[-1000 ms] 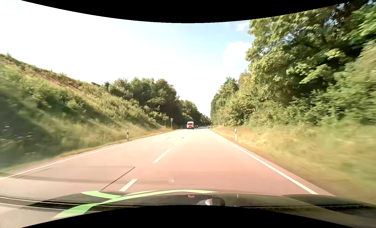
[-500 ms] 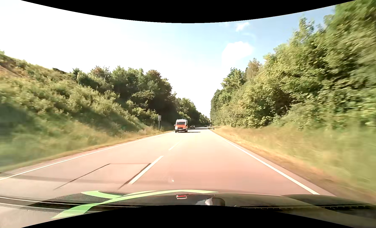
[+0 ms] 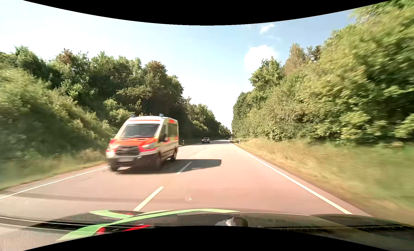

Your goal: Follow the waypoints while adhering to traffic rules and regulations

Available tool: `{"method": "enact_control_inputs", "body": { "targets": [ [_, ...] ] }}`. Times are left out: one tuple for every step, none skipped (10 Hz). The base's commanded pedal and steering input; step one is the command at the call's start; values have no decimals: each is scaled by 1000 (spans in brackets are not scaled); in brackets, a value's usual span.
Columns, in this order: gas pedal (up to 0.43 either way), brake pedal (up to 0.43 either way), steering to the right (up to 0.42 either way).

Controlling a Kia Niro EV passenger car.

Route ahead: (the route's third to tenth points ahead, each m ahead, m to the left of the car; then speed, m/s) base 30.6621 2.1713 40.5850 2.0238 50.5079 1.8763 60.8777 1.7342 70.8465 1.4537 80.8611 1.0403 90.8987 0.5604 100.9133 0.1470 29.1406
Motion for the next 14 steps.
{"method": "enact_control_inputs", "body": {
  "targets": [
    [319,0,0],
    [319,0,0],
    [311,0,0],
    [287,0,1],
    [287,0,1],
    [248,0,1],
    [228,0,1],
    [228,0,1],
    [228,0,1],
    [228,0,1],
    [228,0,1],
    [228,0,1],
    [240,0,1],
    [240,0,2]
  ]
}}
